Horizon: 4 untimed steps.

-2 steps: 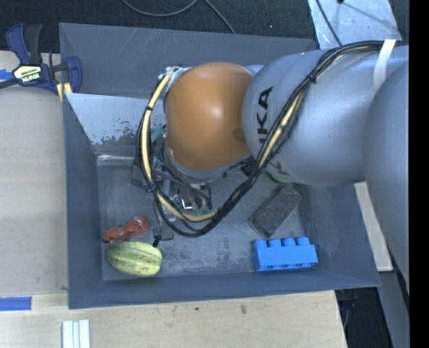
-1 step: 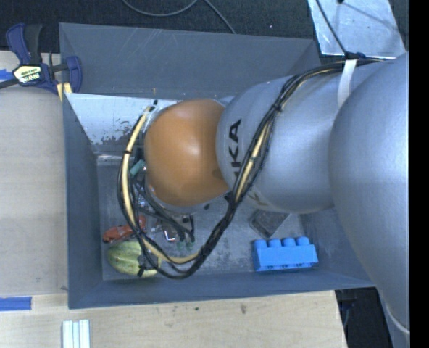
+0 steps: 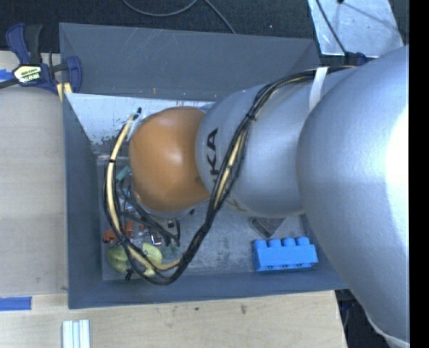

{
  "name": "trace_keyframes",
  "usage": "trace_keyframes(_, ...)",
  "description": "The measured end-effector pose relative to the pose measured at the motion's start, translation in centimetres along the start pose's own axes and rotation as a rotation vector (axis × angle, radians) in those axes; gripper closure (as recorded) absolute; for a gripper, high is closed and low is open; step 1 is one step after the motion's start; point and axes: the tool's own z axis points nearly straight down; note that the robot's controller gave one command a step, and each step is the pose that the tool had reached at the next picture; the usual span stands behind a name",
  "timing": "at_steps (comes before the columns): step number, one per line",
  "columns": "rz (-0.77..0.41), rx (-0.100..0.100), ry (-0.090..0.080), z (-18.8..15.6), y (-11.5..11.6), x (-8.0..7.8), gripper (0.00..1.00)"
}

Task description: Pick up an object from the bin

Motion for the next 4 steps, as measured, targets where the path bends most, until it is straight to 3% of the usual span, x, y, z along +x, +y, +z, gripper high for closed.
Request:
trace_keyframes(1,0.111,-0.003,0.003,6.9,-2.13,0.52,0.0)
trace_keyframes(2,0.006,-0.005,-0.005,6.63,-3.06,0.45,1.0)
trace_keyframes(4,0.006,-0.005,-0.004,6.27,-3.07,0.53,1.0)
